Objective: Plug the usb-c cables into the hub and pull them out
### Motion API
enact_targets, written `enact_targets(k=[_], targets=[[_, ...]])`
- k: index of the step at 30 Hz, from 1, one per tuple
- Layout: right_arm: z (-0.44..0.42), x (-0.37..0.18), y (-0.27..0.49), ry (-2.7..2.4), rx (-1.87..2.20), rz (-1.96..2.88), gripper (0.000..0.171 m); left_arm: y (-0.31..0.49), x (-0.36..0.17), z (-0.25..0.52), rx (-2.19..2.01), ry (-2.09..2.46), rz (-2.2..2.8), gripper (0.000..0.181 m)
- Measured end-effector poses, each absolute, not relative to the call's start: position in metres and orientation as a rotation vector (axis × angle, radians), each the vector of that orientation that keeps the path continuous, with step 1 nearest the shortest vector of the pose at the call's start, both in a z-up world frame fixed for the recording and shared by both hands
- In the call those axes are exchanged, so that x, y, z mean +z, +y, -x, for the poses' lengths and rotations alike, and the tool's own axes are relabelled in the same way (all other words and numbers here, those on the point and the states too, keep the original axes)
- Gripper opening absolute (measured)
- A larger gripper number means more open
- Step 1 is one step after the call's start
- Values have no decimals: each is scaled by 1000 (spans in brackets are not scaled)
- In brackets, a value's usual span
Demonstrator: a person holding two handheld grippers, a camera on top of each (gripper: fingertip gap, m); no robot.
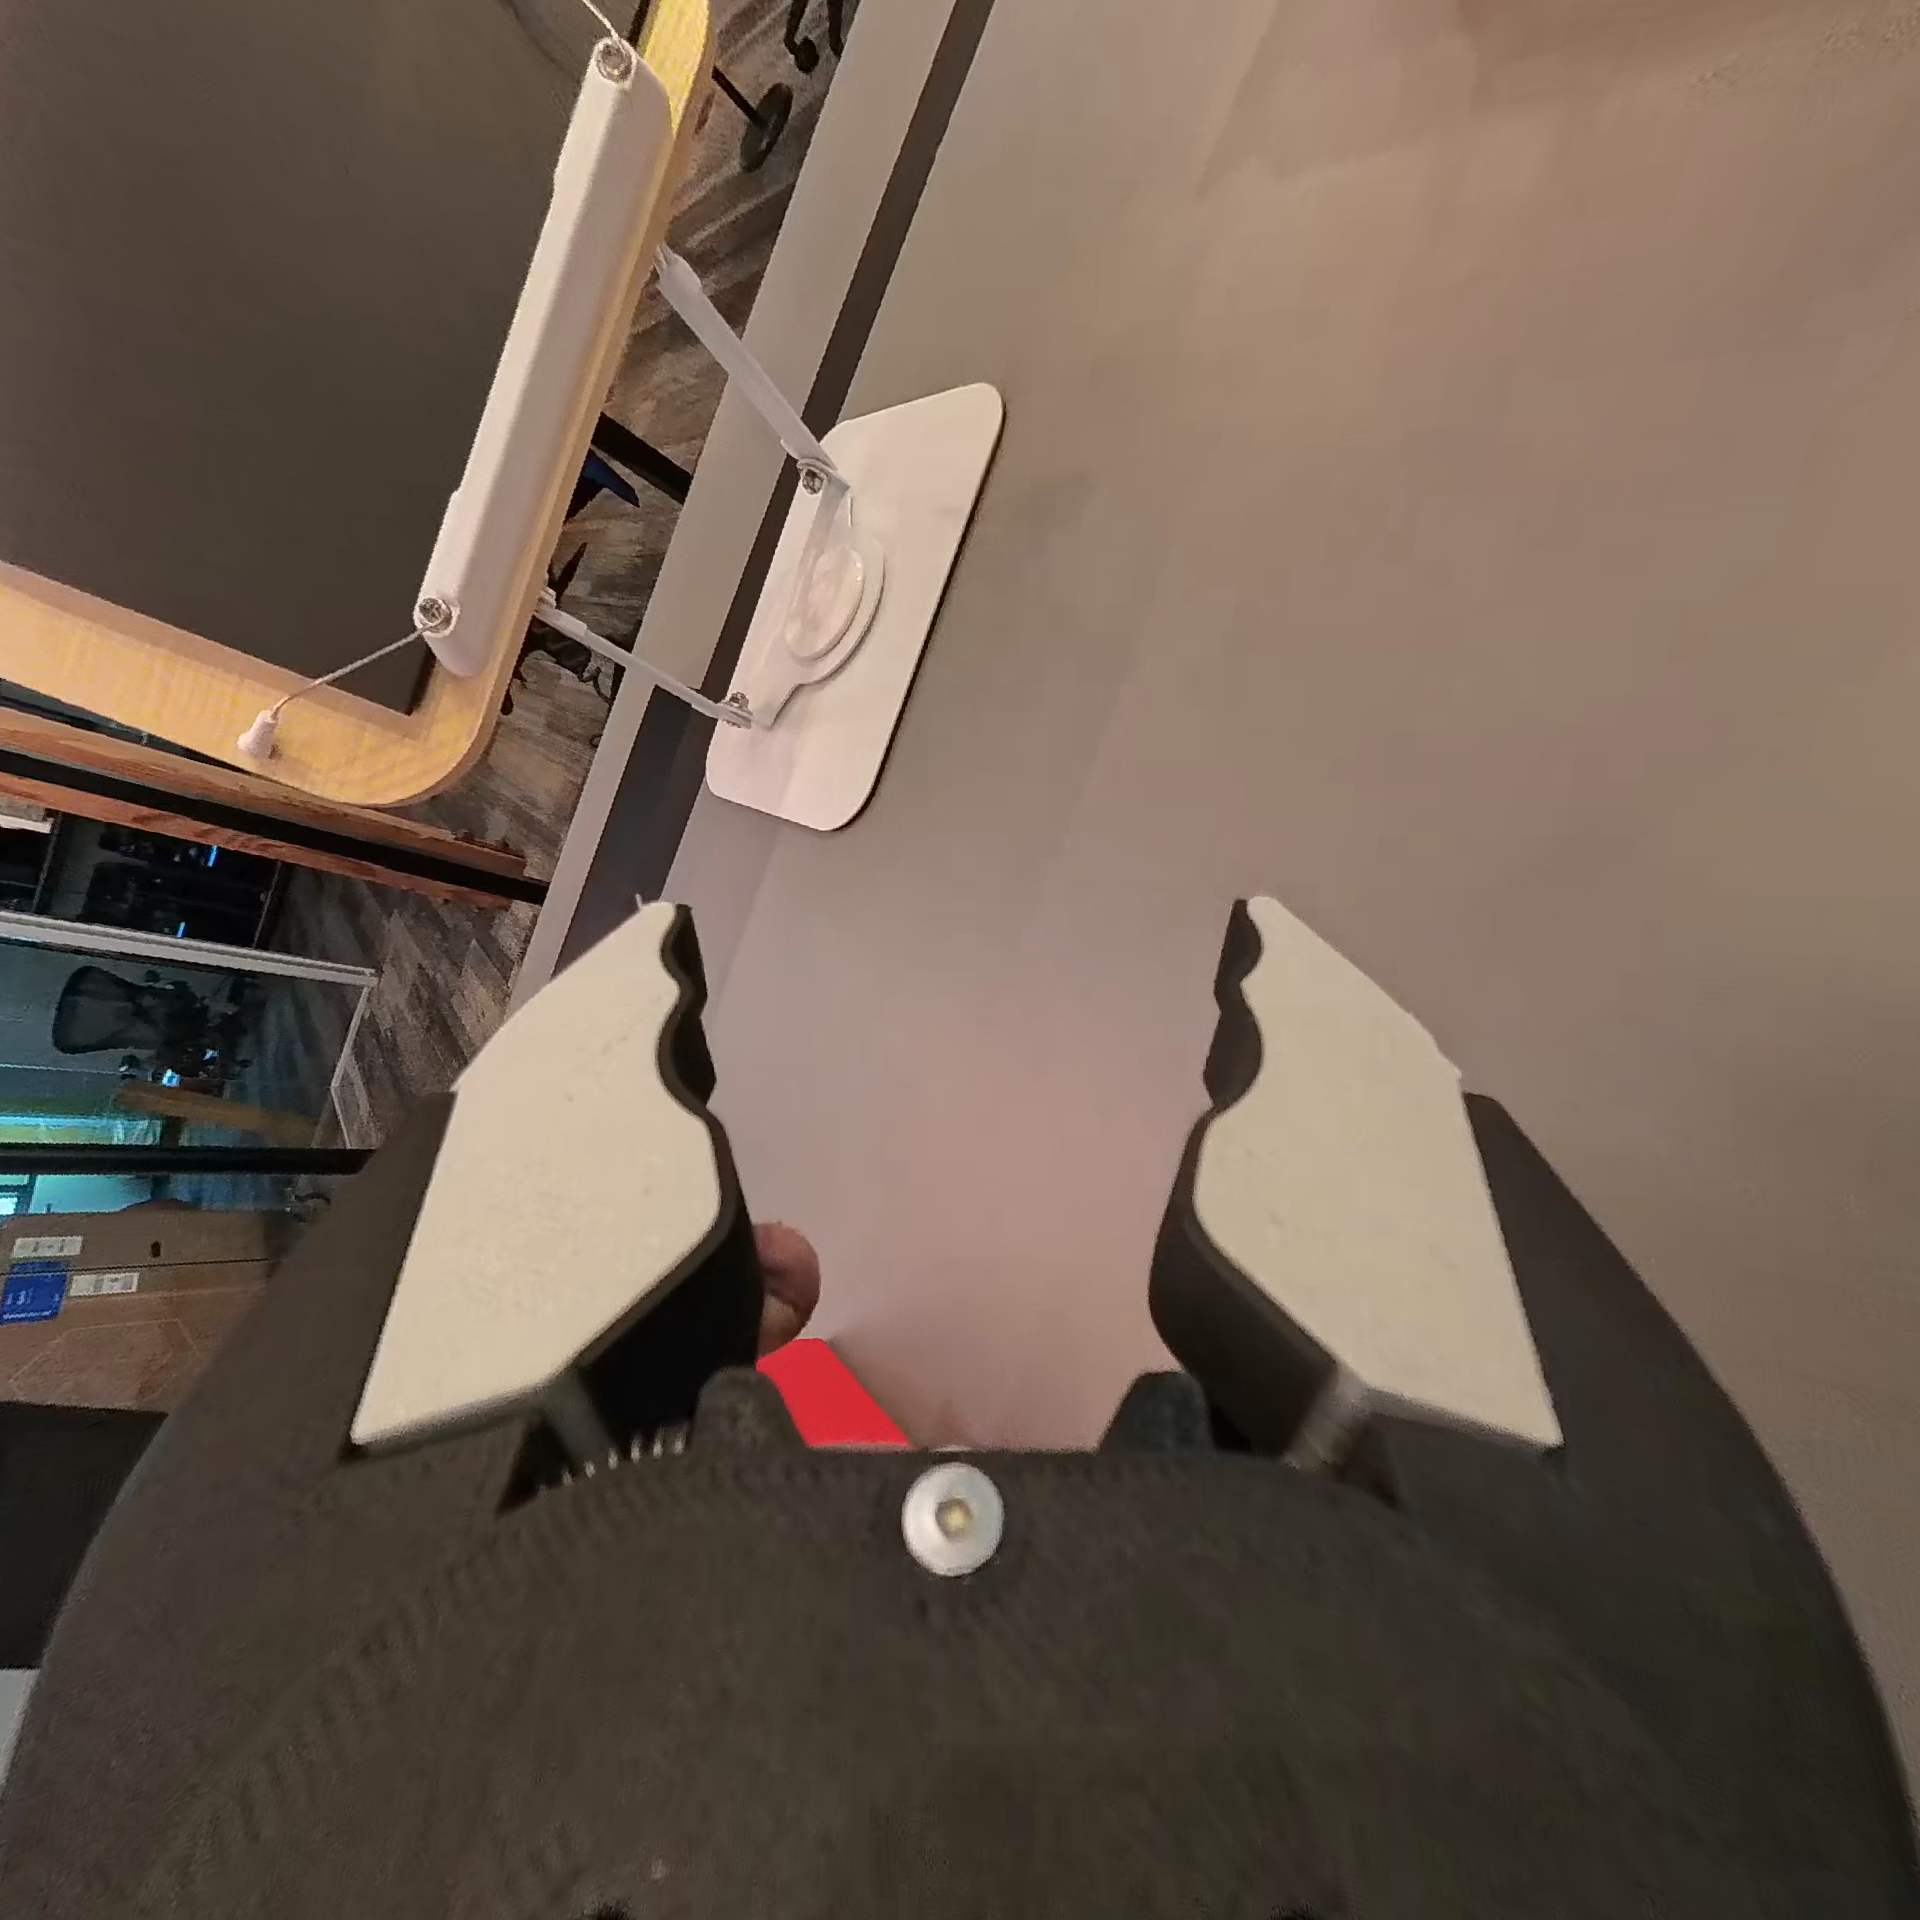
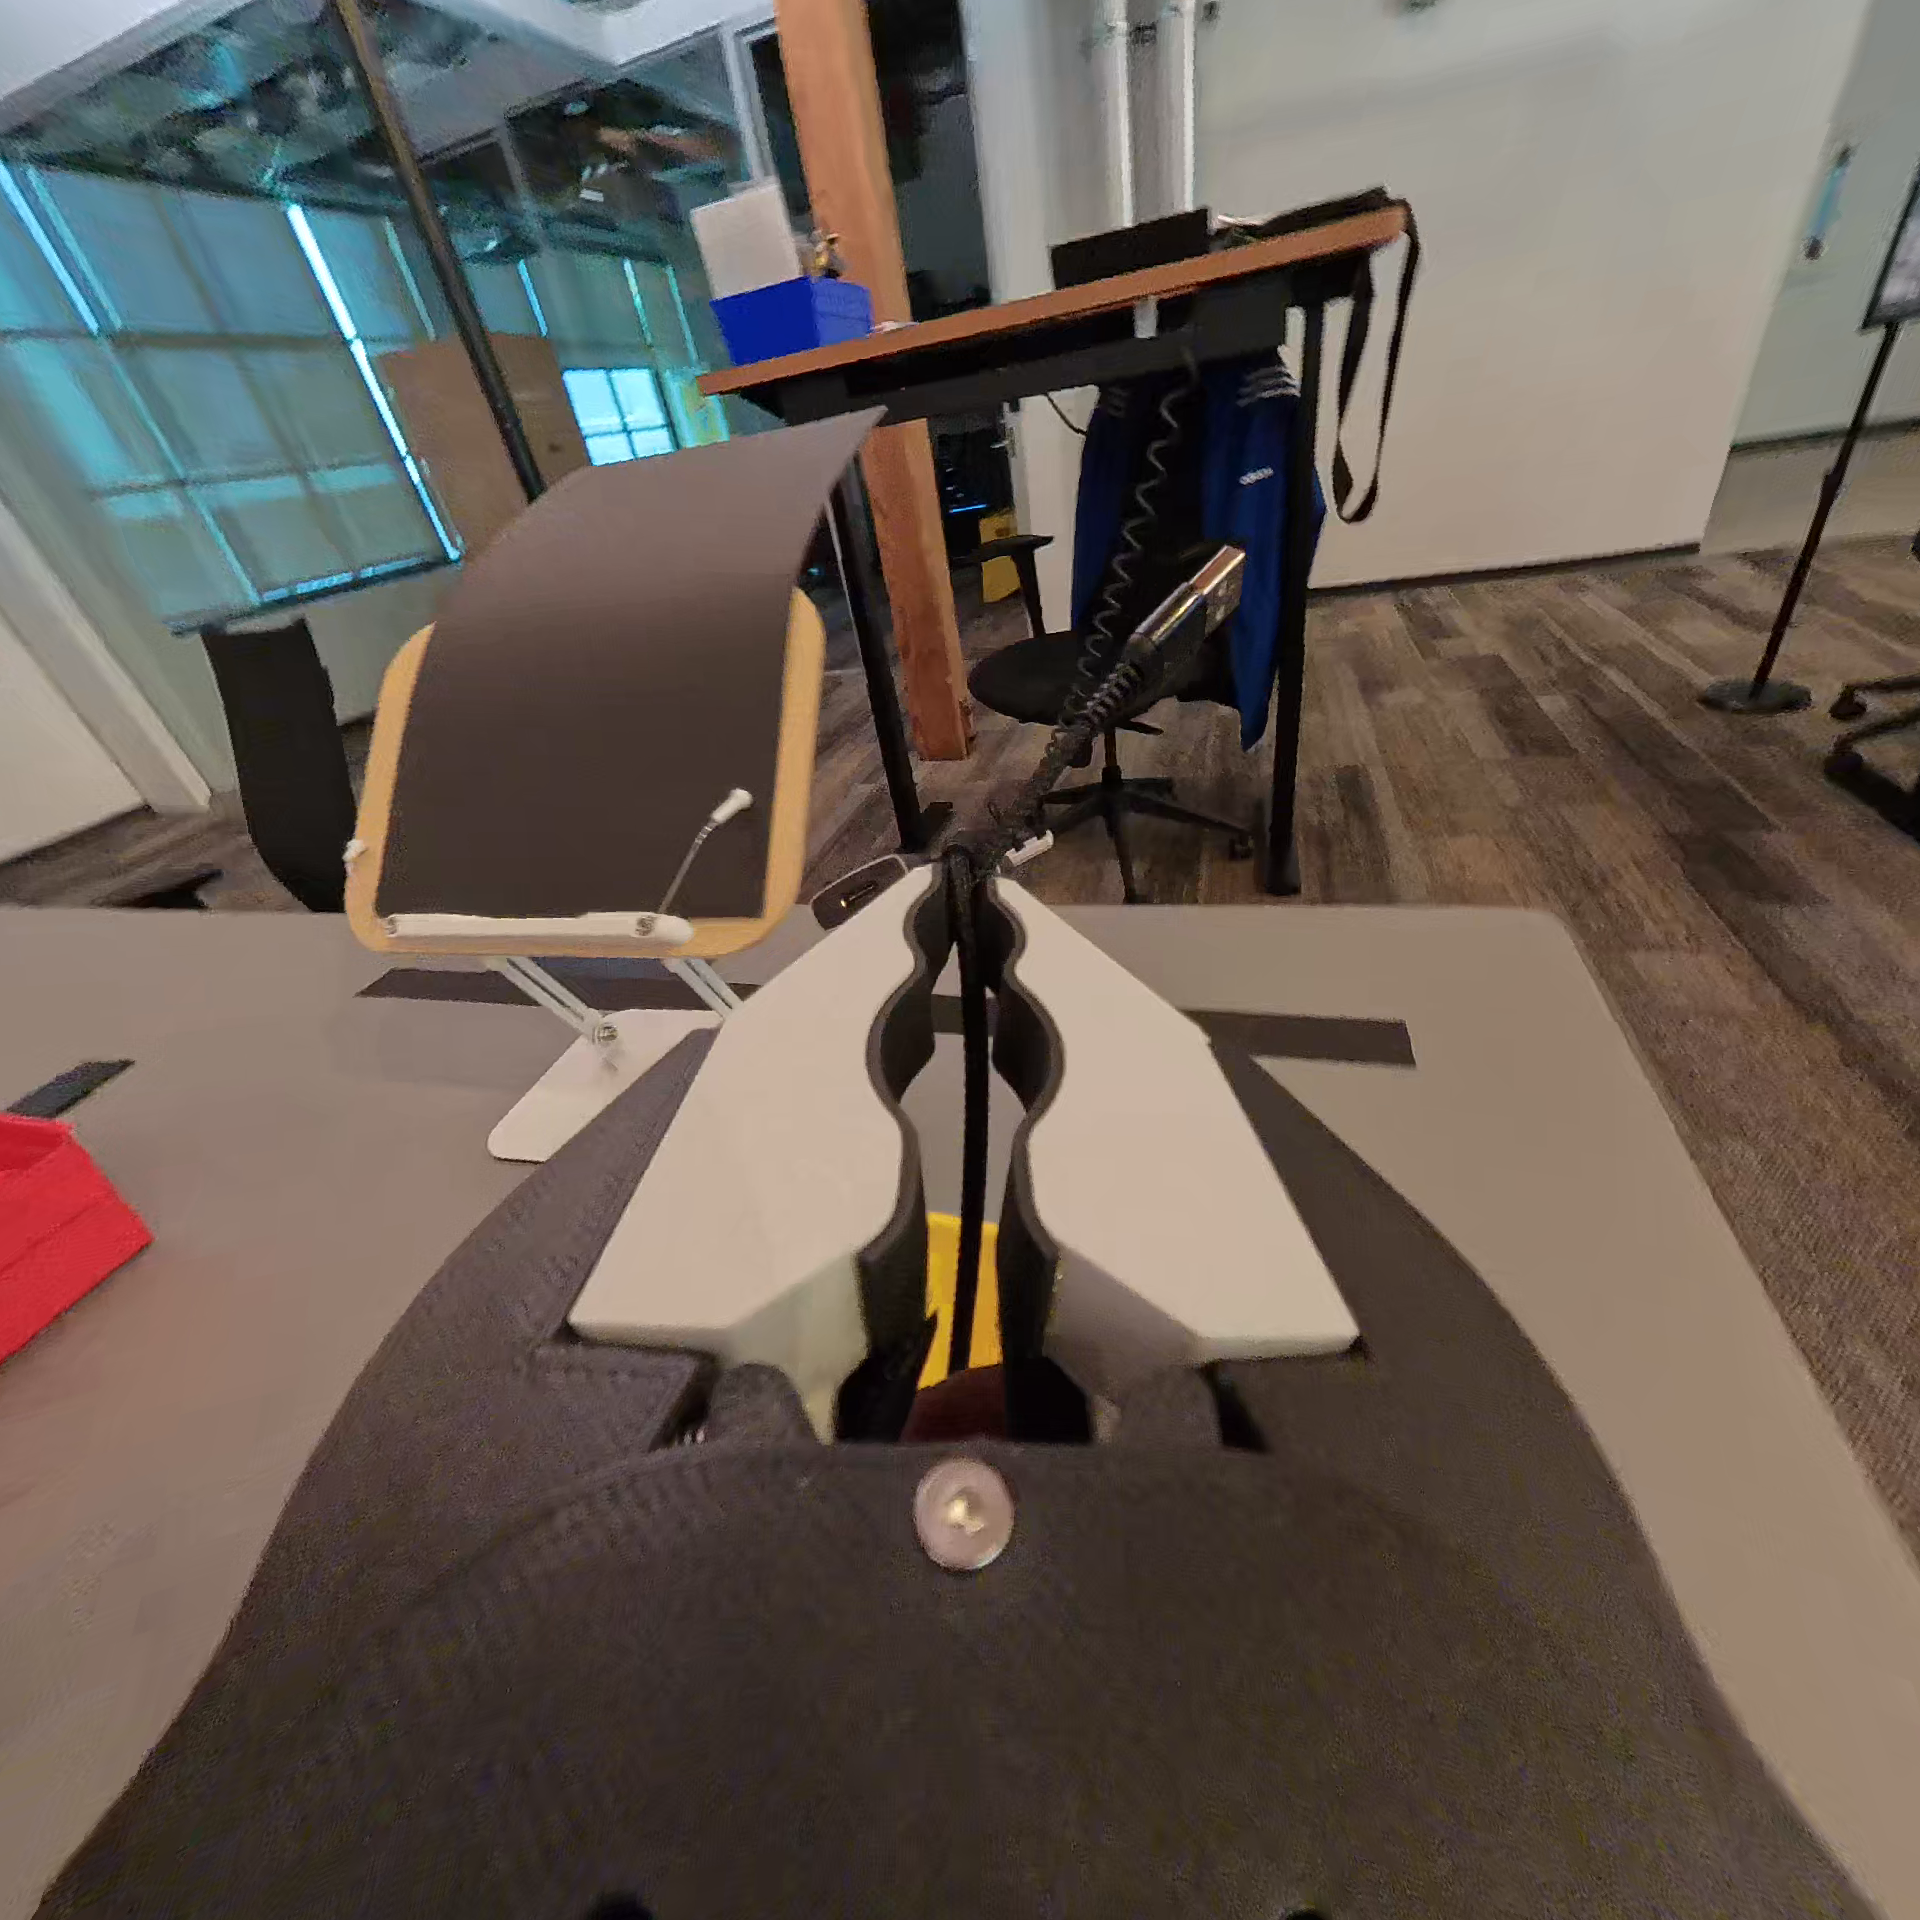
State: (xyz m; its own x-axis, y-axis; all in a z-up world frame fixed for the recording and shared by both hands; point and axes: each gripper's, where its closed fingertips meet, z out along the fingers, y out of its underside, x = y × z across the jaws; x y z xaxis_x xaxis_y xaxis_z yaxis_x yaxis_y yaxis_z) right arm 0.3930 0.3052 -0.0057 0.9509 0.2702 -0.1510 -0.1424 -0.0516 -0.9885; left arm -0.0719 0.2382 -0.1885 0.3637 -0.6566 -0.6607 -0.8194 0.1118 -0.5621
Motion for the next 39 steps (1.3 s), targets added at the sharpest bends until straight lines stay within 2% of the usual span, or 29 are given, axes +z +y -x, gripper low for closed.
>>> enact_targets(k=[7, 11, 15, 27, 33, 39], targets=[[-462, -107, 300, 201, 370, 1614, 1, 240, -195, 74, 197, 1355, 1620, 93], [-476, -130, 290, 268, 378, 1616, 1, 240, -200, 73, 194, 1365, 1628, 93], [-480, -114, 284, 277, 408, 1548, 2, 239, -204, 71, 197, 1375, 1631, 93], [-441, 6, 245, 12, 397, 1229, 0, 238, -204, 71, 199, 1377, 1628, 93], [-445, 5, 243, 10, 397, 1256, 0, 237, -203, 71, 197, 1381, 1623, 93], [-455, -30, 254, 25, 354, 1390, 0, 237, -201, 71, 197, 1379, 1620, 93]])
